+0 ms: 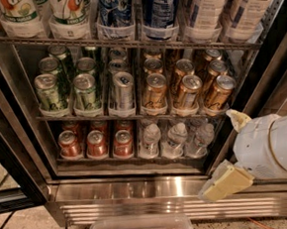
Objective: Pick orange can from middle shelf of fridge
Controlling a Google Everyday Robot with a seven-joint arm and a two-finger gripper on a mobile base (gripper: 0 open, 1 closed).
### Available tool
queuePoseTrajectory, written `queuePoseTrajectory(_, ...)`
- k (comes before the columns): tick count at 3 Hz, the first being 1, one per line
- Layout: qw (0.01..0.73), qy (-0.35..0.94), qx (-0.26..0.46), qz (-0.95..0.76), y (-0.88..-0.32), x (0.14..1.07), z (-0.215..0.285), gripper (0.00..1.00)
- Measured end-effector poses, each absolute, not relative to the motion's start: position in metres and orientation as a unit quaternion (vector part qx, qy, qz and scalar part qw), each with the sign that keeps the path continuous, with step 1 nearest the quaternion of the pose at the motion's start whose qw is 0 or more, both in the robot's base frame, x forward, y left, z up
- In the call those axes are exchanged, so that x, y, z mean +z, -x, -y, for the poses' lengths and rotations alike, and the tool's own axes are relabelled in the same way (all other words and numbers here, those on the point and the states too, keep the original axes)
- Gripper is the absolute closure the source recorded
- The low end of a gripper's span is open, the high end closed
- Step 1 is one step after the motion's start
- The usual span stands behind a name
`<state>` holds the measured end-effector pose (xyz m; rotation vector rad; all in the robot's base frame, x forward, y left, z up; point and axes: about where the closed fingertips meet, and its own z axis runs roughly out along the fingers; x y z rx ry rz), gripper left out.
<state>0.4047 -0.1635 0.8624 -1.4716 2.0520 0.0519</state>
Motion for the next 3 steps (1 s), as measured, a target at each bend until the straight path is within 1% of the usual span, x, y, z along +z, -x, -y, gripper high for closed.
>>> queuePoseTrajectory(1, 0.343, 0.521, 0.052, -0.78, -0.397, 0.834, 0.145, 0.0)
queuePoseTrajectory(2, 0.409, 0.485, 0.063, -0.771, -0.413, 0.819, 0.131, 0.0)
queuePoseTrajectory(3, 0.471, 0.445, 0.066, -0.759, -0.438, 0.821, 0.121, 0.04)
